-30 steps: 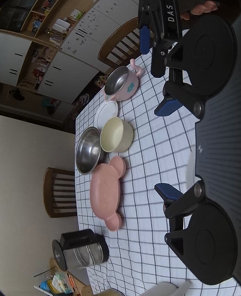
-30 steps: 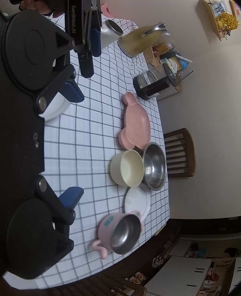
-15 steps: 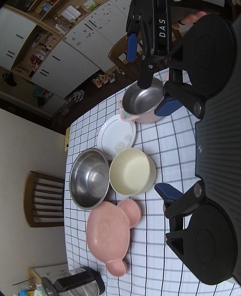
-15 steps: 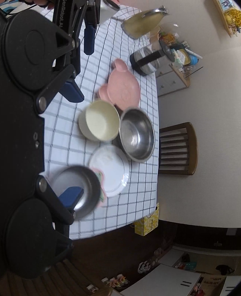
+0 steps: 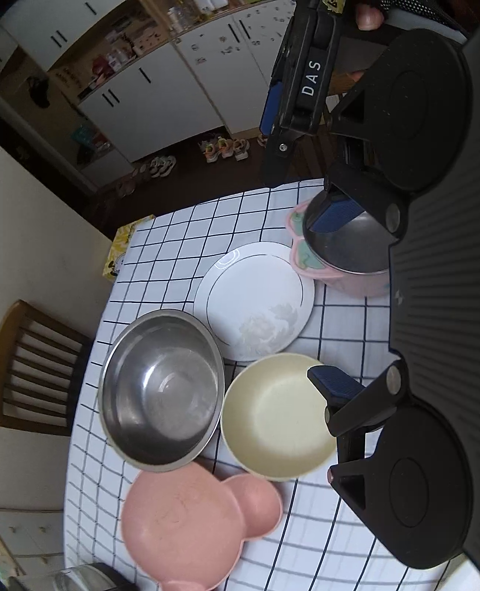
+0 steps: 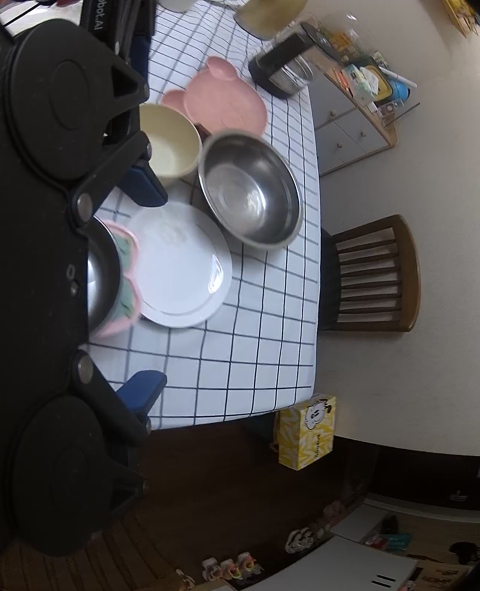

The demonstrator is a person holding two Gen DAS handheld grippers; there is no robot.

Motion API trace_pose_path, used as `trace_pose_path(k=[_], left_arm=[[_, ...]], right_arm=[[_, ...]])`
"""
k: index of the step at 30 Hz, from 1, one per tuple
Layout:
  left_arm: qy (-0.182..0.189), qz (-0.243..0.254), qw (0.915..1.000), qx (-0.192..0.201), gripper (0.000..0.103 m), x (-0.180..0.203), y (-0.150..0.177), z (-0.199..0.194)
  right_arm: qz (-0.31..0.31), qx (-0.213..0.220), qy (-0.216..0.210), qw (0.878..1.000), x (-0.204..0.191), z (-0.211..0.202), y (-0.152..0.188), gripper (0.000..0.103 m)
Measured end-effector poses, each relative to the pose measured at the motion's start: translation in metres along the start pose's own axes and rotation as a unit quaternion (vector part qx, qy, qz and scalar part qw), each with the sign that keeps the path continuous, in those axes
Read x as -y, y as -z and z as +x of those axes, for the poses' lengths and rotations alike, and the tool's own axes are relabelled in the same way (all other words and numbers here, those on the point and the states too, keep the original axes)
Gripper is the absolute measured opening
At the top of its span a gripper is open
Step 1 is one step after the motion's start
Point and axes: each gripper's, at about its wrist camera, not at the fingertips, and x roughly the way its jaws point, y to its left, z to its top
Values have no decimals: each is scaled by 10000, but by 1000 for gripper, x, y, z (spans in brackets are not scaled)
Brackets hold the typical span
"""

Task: Organize plates and bowls
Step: 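Move both tools to the small white floral plate beside the pink pot, then close both grippers on the rim of the small floral plate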

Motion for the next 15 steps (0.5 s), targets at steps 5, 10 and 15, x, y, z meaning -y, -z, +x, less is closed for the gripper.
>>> trace_pose_path(k=[5, 10, 15], left_arm=[[-59, -281, 9995, -138, 78, 2, -10, 24], [22, -637, 9975, -316, 68, 4, -17, 41], [-35, -753, 9968, -267, 62, 14, -24, 50]], right_arm=[[75, -173, -66, 9998, 20, 25, -12, 92], [74, -340, -151, 9993, 32, 48, -21, 88], [127, -450, -257, 9986, 41, 65, -27, 83]])
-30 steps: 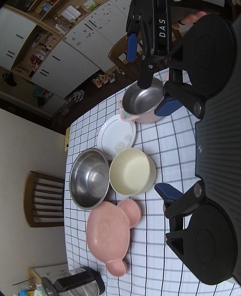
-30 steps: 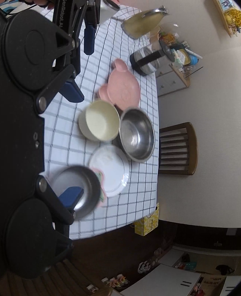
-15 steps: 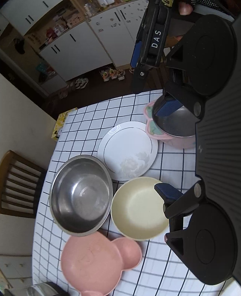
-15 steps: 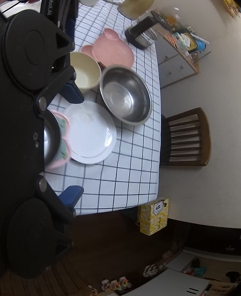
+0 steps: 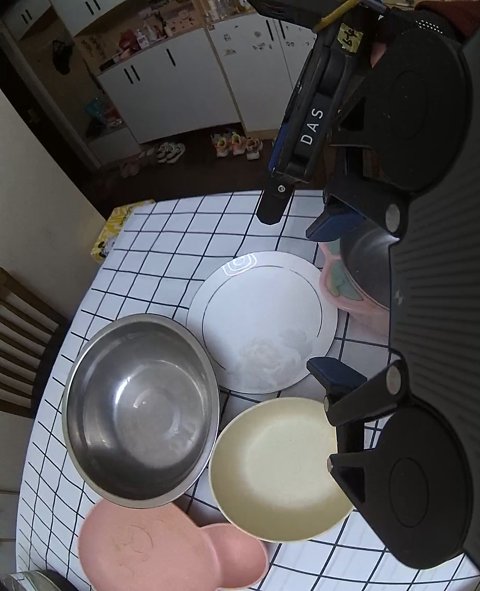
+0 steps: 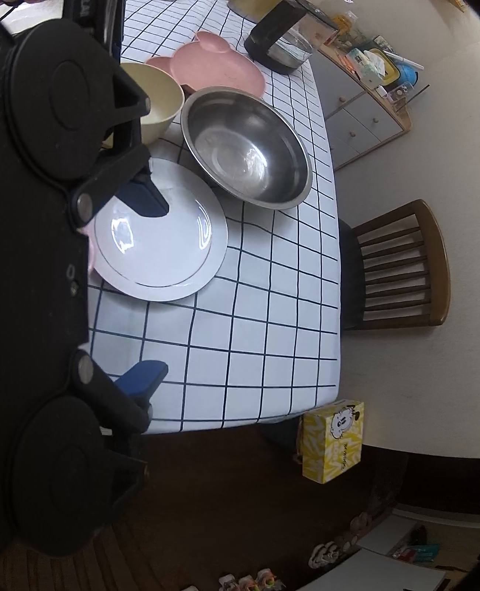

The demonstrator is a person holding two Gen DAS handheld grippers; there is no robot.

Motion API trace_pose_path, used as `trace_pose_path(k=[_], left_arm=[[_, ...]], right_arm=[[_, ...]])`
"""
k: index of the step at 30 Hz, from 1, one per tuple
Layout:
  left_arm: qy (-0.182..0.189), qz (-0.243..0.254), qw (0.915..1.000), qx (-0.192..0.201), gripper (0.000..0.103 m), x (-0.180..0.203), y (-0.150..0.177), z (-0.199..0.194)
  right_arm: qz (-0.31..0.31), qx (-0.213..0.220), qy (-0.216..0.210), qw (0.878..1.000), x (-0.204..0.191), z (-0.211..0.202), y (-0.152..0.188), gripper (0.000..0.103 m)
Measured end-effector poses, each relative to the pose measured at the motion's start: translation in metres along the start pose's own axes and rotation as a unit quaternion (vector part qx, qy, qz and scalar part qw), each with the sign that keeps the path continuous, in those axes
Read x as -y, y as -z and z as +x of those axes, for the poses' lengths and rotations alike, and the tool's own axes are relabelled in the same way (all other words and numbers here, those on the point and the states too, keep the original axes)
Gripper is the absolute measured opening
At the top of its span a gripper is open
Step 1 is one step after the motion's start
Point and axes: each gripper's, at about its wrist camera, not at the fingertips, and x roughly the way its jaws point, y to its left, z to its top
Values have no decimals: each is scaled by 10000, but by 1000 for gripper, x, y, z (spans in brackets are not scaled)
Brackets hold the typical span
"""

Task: Organize plates and bowls
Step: 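Close both grippers on the rim of the small floral plate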

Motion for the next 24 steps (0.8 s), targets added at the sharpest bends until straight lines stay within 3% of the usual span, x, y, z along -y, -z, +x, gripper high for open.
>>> trace_pose_path(k=[7, 10, 24], left_arm=[[-246, -319, 9992, -63, 53, -4, -6, 28], [-332, -421, 9985, -147, 42, -6, -8, 41], [-793, -810, 9935, -33, 39, -20, 6, 63]], right_arm=[[-13, -245, -88, 9997, 10, 27, -8, 71], [84, -327, -191, 9992, 15, 38, -10, 63], [107, -703, -527, 9961, 23, 71, -14, 44]])
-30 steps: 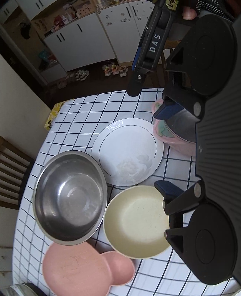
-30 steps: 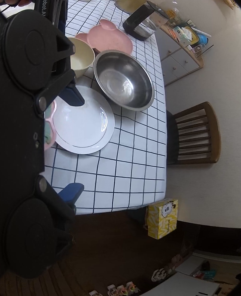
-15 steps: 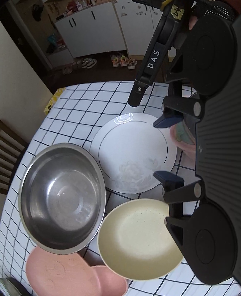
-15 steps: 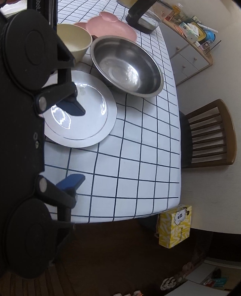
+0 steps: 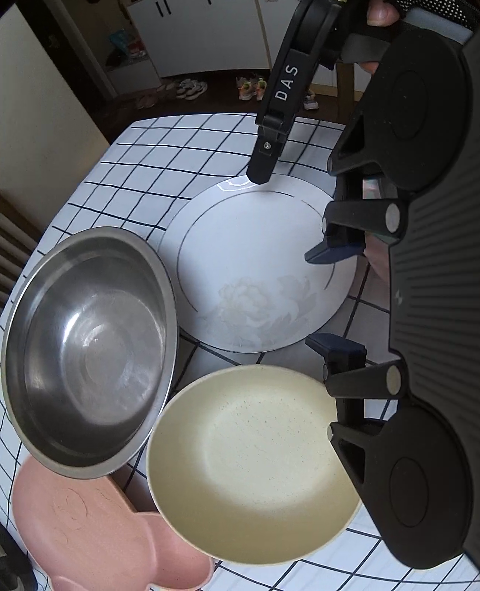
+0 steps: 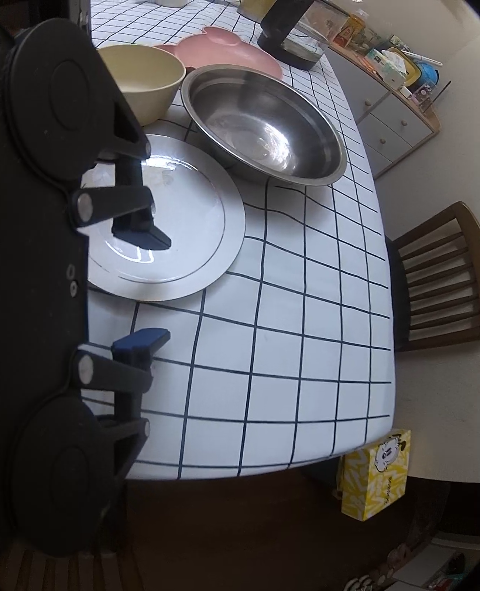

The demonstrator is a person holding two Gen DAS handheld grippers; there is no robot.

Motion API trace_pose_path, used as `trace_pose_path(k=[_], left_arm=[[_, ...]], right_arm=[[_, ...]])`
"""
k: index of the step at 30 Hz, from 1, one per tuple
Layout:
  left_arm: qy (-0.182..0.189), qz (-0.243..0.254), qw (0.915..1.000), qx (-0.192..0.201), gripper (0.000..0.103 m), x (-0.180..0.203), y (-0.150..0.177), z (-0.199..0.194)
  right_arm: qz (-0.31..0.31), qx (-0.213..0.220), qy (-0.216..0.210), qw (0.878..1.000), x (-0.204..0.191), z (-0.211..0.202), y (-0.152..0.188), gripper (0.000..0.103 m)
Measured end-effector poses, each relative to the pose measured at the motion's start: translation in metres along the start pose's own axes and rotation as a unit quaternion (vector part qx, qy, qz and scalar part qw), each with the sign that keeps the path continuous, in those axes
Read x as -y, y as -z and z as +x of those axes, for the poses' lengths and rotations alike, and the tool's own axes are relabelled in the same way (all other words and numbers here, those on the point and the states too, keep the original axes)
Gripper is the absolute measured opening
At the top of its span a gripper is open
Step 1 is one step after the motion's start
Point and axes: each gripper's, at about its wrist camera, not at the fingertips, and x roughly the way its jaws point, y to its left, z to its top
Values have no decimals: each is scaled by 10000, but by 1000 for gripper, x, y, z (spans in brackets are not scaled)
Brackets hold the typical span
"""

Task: Organize plates and bowls
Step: 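Close both grippers on the rim of the small floral plate, then lift the small floral plate with both grippers and carry it over the large plate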

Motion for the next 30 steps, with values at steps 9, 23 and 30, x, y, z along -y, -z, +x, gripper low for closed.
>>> trace_pose_path(k=[9, 23, 30], left_arm=[[-42, -377, 9991, 211, 33, -1, 11, 0], [-199, -586, 9975, 350, 30, 1, 15, 19], [-215, -93, 9993, 285, 18, 18, 12, 25]], right_arm=[[137, -90, -260, 9995, 8, 16, -1, 32], [31, -142, -526, 9985, 13, 25, -6, 26], [114, 45, -492, 9987, 31, 18, 1, 12]])
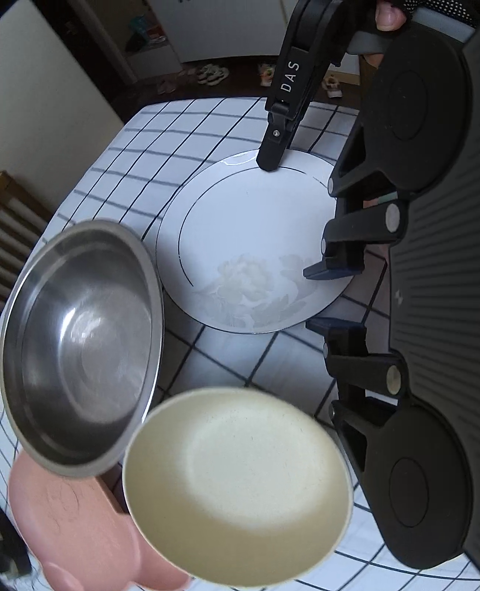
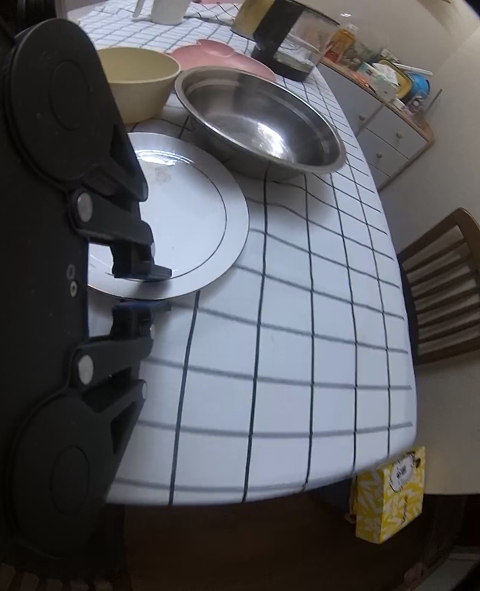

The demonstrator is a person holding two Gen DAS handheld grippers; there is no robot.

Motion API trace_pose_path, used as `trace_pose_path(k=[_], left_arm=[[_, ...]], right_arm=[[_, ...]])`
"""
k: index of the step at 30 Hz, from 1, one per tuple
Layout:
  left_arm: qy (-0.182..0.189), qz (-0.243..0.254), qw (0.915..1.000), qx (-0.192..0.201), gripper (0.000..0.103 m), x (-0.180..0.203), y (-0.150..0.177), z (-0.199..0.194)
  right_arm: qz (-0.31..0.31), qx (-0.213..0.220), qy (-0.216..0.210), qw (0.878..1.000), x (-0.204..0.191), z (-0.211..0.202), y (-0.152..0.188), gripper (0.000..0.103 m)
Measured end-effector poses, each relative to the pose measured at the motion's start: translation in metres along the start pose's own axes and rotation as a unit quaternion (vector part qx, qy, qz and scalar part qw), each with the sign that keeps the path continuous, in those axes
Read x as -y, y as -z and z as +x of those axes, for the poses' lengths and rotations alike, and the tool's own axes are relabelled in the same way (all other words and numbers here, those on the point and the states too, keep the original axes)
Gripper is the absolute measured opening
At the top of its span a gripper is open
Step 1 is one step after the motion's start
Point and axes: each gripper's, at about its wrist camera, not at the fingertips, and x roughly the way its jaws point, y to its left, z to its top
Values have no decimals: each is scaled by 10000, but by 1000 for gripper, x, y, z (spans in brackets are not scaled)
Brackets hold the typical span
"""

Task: Organize plates and bowls
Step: 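Lift the small floral plate with both grippers and carry it over the large plate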

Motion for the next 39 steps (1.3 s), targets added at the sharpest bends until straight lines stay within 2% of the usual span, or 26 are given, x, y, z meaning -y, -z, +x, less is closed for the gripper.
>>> trace_pose_path(k=[4, 10, 14, 16, 21, 26, 39], left_arm=[[192, 321, 9992, -119, 17, 11, -2, 5], [128, 443, 9989, -117, 17, 11, -16, 10], [90, 515, 9986, -48, 17, 12, -26, 12], [97, 592, 9982, -31, 17, 13, -29, 13], [202, 677, 9975, 0, 17, 14, -34, 15], [160, 921, 9956, 86, 14, 17, -31, 13], [558, 1279, 9890, 498, 14, 33, -38, -21]], right_arm=[[134, 100, 67, 9998, 19, -13, 5, 11], [364, 140, -13, 9992, 45, -27, 14, 6], [378, 169, -44, 9991, 44, -27, 16, 7], [418, 184, -38, 9989, 44, -27, 17, 12], [565, 196, -80, 9982, 46, -24, 21, 16], [565, 268, 16, 9980, 41, -24, 24, 11], [554, 808, 166, 9951, 33, -55, 19, 11]])
